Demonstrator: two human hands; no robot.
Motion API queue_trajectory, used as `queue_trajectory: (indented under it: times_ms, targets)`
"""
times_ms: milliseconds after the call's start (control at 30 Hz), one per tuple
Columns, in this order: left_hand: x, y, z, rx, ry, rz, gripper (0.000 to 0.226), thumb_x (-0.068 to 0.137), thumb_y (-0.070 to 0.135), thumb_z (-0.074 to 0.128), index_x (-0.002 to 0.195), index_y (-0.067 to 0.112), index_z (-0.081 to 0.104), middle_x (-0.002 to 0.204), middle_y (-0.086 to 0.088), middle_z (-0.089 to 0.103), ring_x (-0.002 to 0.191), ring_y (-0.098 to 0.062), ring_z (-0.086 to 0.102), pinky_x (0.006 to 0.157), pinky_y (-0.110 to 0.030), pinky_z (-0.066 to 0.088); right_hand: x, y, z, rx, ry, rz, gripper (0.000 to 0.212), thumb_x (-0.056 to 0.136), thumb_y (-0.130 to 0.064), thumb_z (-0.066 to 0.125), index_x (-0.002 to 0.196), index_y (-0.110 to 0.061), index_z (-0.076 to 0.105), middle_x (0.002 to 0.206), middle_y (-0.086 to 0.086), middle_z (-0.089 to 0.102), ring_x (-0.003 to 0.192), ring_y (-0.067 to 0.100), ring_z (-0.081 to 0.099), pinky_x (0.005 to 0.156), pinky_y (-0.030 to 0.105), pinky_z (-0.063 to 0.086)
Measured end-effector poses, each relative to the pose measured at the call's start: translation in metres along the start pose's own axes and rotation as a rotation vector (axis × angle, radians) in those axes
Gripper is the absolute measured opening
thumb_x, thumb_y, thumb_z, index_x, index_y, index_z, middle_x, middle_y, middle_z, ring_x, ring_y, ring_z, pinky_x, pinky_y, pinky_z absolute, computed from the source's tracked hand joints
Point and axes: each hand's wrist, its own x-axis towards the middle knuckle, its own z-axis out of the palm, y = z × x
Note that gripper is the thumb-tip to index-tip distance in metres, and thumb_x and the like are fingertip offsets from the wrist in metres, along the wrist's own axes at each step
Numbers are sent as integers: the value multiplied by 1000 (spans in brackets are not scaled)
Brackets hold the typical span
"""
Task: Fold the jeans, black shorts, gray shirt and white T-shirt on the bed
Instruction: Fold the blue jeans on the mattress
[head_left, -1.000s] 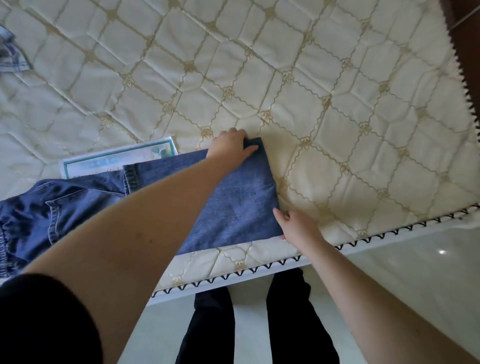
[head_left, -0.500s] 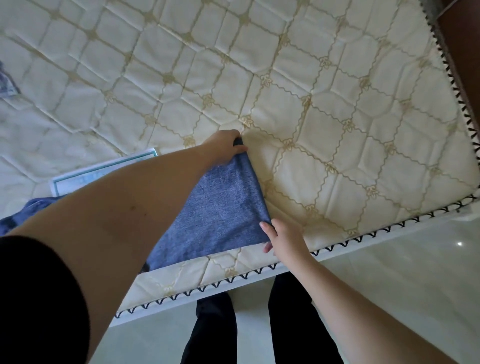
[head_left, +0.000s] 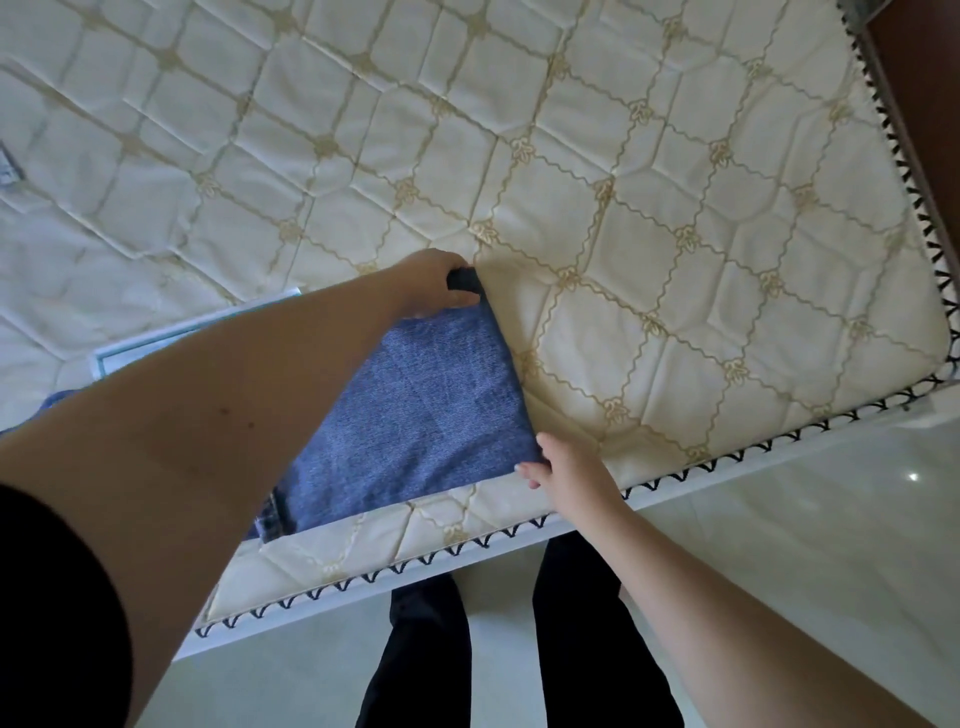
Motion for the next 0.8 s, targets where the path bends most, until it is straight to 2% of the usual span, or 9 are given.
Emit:
queue_trajectory:
  times_ms: [133, 200, 300, 400, 467, 533, 667, 733, 800]
  targets:
    - [-2, 7, 8, -58, 99, -4, 27, 89, 29, 67, 110, 14, 60, 96, -2, 58, 94, -25, 58, 71, -29, 38, 0, 2, 3, 158, 69, 16, 33, 93, -13, 61, 66, -12, 42, 66, -2, 67, 60, 14, 68, 70, 45, 58]
    - [-7, 10, 19, -96, 162, -48, 27, 89, 29, 66, 113, 17, 59, 99, -2, 60, 96, -26, 58, 74, -31, 41, -1, 2, 3, 165, 39, 49, 31, 95, -12, 60, 69, -11, 43, 72, 4, 70, 59, 16, 68, 67, 37, 58]
    - [-14, 13, 33, 105, 332, -26, 41, 92, 37, 60, 129, 22, 51, 122, -6, 56, 115, -28, 50, 98, -40, 37, -7, 2, -2, 107, -40, 130, 19, 94, -18, 62, 79, -10, 53, 74, 5, 66, 52, 4, 58, 51, 16, 42]
    - [-33, 13, 43, 127, 548, 82, 48, 96, 32, 55, 141, 19, 42, 136, -5, 48, 128, -25, 42, 108, -38, 28, -15, -4, -7, -110, 222, 94, 20, 94, -30, 63, 89, -11, 60, 71, -9, 57, 66, 10, 55, 60, 26, 35]
    - [-53, 7, 57, 150, 588, 135, 50, 97, 23, 52, 145, 16, 40, 145, -6, 45, 136, -25, 39, 113, -38, 25, -15, -19, -6, -186, 472, -63, 24, 97, -30, 56, 102, -8, 62, 87, 2, 61, 81, 22, 58, 71, 33, 45]
    - [-76, -3, 78, 181, 585, 141, 58, 96, 20, 51, 150, 13, 32, 155, -6, 35, 144, -24, 30, 119, -40, 21, -7, -36, 1, -285, 577, -254, 29, 98, -25, 54, 119, -6, 61, 108, 10, 63, 98, 29, 60, 84, 41, 50]
    - [-121, -35, 125, 258, 517, 53, 66, 100, 32, 42, 155, 10, 13, 163, -8, 12, 150, -21, 12, 122, -40, 14, 15, -51, 18, -597, 433, -430, 56, 100, -30, 48, 150, -11, 34, 156, 9, 33, 142, 26, 35, 112, 42, 35]
    - [-138, -54, 144, 276, 435, -27, 65, 103, 43, 28, 156, 13, 5, 163, -6, 4, 151, -20, 5, 123, -39, 9, 21, -47, 25, -722, 279, -375, 64, 102, -38, 39, 156, -15, 14, 164, 4, 6, 150, 22, 10, 118, 42, 23]
    - [-148, -64, 156, 311, 390, -74, 66, 102, 51, 16, 156, 17, 1, 163, -4, -1, 151, -19, 2, 122, -38, 3, 23, -44, 28, -771, 244, -328, 67, 102, -40, 35, 157, -16, 6, 164, 3, -5, 151, 21, 1, 120, 41, 16]
